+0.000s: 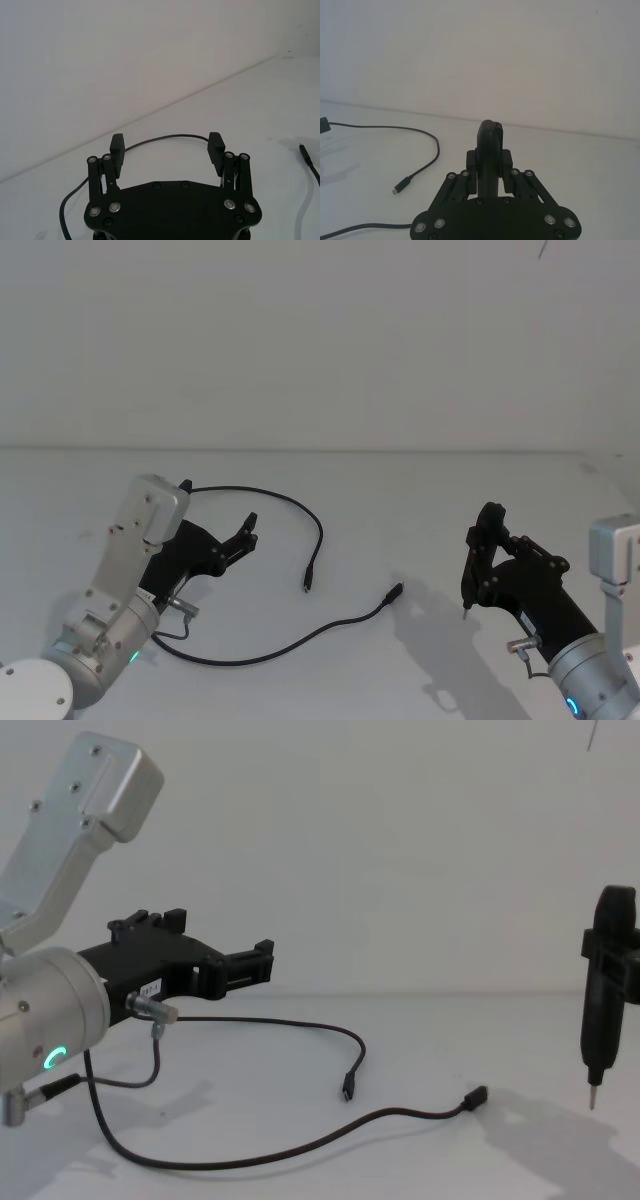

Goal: Pick up the data cable with the one hand.

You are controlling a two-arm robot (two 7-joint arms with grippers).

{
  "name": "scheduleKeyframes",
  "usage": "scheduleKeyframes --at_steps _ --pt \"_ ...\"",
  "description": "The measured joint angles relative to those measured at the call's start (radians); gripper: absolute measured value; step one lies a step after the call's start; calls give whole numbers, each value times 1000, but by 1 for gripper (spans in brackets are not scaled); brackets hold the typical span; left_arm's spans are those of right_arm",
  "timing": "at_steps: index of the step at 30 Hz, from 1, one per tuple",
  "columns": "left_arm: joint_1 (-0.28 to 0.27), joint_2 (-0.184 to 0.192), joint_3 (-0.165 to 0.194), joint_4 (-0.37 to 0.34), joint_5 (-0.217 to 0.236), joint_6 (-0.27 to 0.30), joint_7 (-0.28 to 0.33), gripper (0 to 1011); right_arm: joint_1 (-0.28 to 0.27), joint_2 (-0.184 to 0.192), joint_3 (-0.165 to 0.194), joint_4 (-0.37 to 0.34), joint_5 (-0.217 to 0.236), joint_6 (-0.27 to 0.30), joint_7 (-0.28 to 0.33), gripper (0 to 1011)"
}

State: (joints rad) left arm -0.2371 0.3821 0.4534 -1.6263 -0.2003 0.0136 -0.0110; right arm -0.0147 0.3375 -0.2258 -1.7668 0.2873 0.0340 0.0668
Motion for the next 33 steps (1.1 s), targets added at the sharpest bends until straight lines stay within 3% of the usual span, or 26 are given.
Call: scheduleKeyframes --at_steps 33 --pt "0 0 1 0 0 0 0 1001 0 0 0 0 0 0 0 279"
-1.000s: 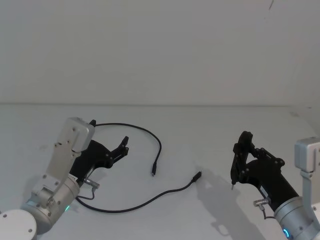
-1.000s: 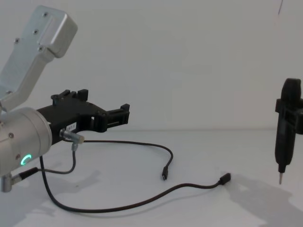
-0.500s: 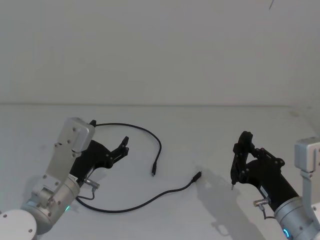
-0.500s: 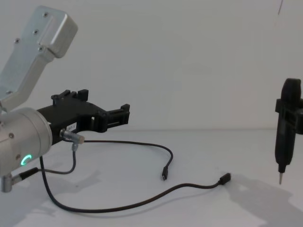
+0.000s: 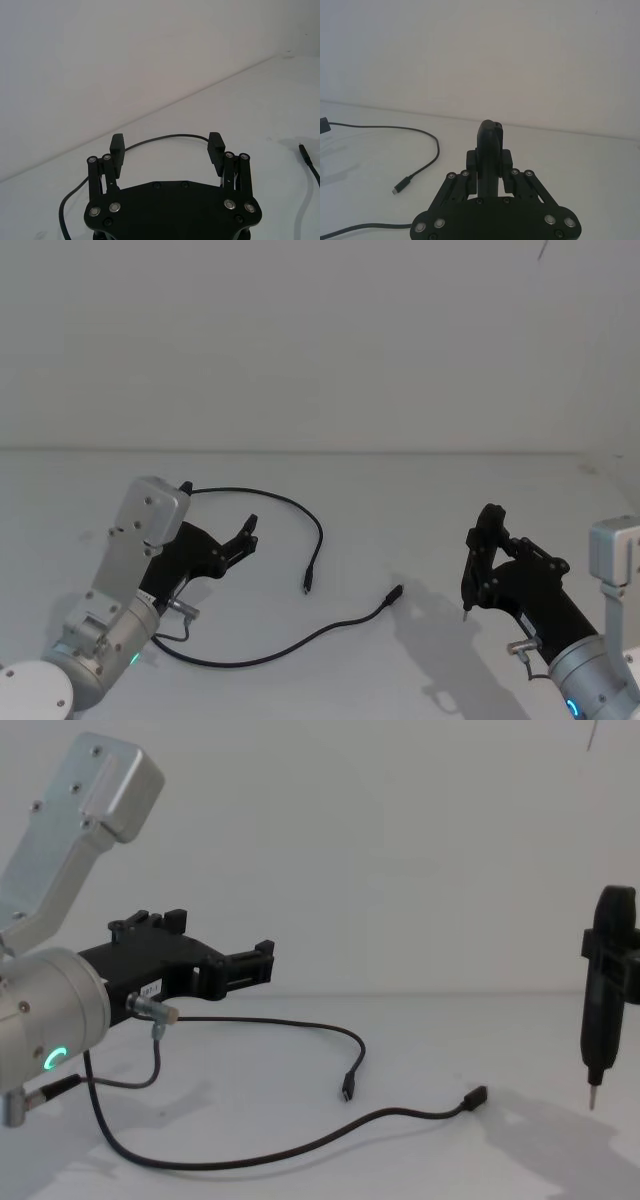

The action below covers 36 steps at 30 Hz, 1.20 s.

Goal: Pick up the data cable with the one hand.

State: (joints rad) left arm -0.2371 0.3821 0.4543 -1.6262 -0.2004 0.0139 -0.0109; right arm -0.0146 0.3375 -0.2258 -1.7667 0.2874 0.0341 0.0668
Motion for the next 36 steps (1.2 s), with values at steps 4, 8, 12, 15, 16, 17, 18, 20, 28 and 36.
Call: scheduleKeyframes --at_steps 4,8,12,15,16,17,18,20,28,36 --pt "0 0 0 0 0 0 0 1001 0 0 0 0 0 0 0 279" --pt "0 0 0 0 0 0 0 1001 0 0 0 0 0 0 0 279" --pt "1 2 0 -1 -1 2 -4 1001 0 0 0 0 0 0 0 279" --pt "2 8 -1 -6 -5 7 -19 1001 0 0 0 0 0 0 0 279" --pt "3 14 -1 -11 -9 11 -30 1001 0 0 0 0 0 0 0 279" --pt "4 17 -1 -14 -12 13 -35 1001 0 0 0 0 0 0 0 279" --pt "4 20 -2 -17 -15 16 -42 1001 0 0 0 0 0 0 0 279" --pt "7 32 -4 -27 -26 25 -64 1001 0 0 0 0 0 0 0 279" --pt "21 85 -14 -76 -73 72 -155 1001 0 0 0 0 0 0 0 279" --pt "32 158 -28 -143 -142 157 -275 1001 0 0 0 0 0 0 0 279"
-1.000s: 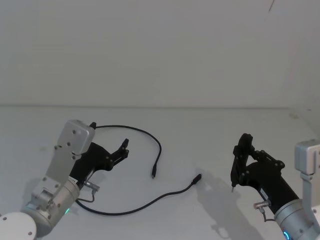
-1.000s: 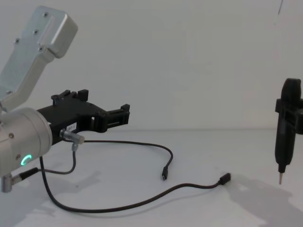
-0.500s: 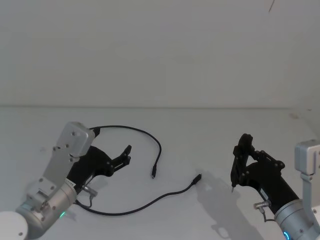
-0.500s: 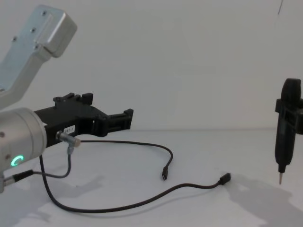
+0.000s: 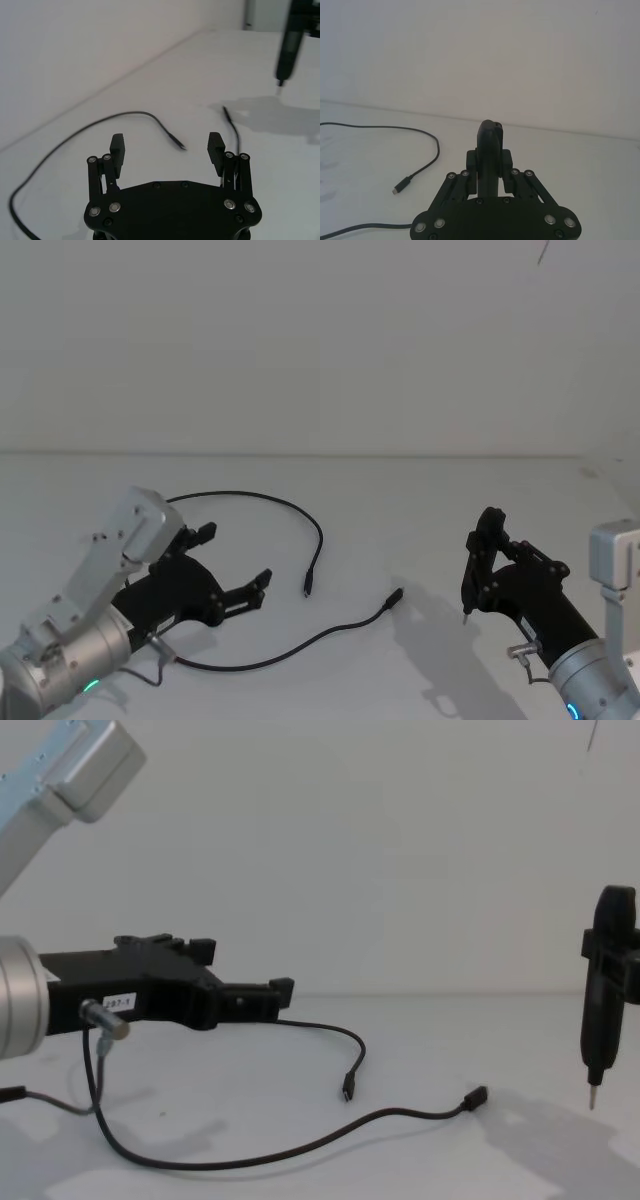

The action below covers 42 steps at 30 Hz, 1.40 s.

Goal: Pick up the data cable with the one hand.

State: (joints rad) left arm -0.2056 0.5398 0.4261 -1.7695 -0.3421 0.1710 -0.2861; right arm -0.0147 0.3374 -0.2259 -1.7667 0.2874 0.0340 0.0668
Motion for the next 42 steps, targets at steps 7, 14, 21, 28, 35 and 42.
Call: scheduleKeyframes --at_steps 7,14,21,28,35,42 --pt "-4 47 -2 -44 -59 94 -82 1001 0 0 0 0 0 0 0 279" --pt "-27 71 8 -76 -112 207 -135 1002 0 0 0 0 0 0 0 279" --pt "-52 68 26 -92 -149 316 -148 1001 0 0 0 0 0 0 0 279" --pt "-70 51 50 -91 -159 385 -129 1001 0 0 0 0 0 0 0 279" --pt "-84 28 75 -76 -157 436 -98 1001 0 0 0 0 0 0 0 279" --pt "-94 1 97 -56 -146 470 -68 1001 0 0 0 0 0 0 0 279"
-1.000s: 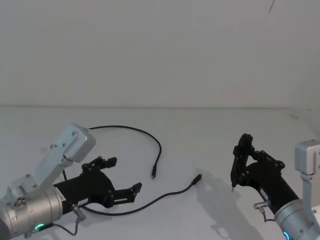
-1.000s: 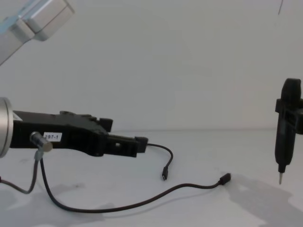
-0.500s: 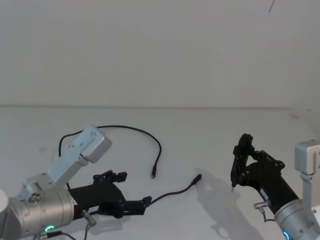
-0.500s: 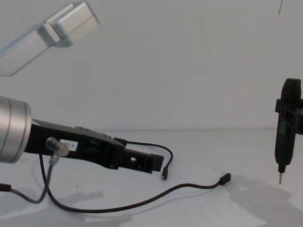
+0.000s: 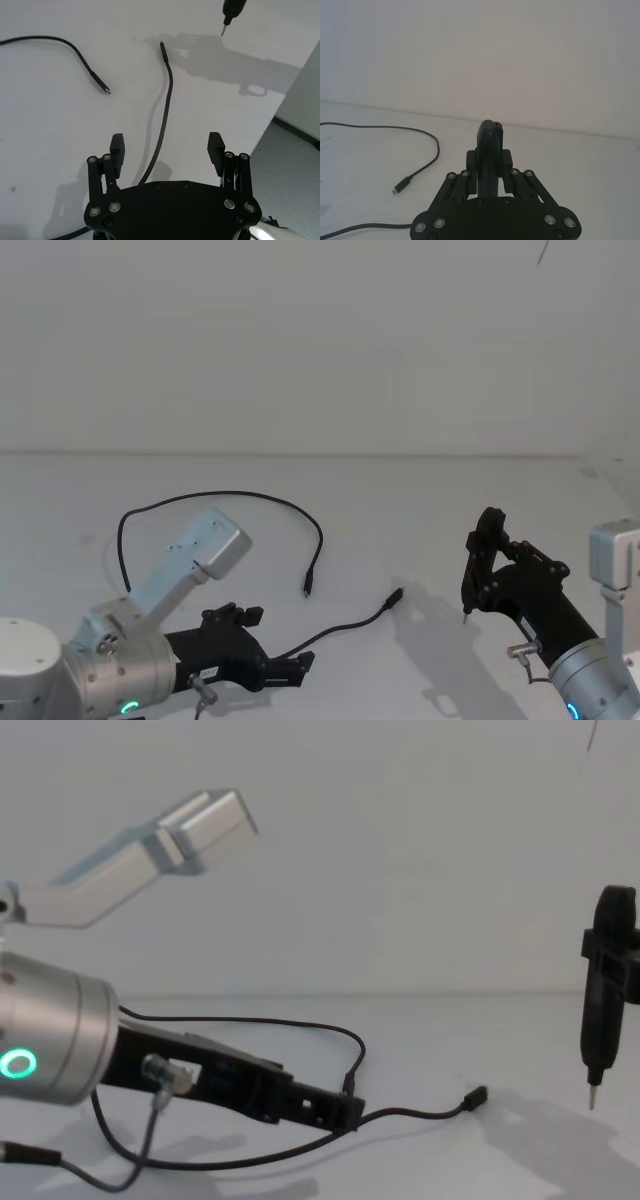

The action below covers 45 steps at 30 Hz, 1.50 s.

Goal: Pick up the data cable with the one hand.

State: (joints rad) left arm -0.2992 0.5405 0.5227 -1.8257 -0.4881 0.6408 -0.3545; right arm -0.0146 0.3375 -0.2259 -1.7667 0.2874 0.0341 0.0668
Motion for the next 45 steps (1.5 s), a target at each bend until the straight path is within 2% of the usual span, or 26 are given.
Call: scheduleKeyframes --at_steps 8,21,45 --pt "-6 -41 17 24 15 26 37 1001 0 0 0 0 0 0 0 279" --pt "-18 -104 39 63 42 35 80 1001 0 0 0 0 0 0 0 279" --pt "-67 -178 93 145 105 32 97 1001 0 0 0 0 0 0 0 279"
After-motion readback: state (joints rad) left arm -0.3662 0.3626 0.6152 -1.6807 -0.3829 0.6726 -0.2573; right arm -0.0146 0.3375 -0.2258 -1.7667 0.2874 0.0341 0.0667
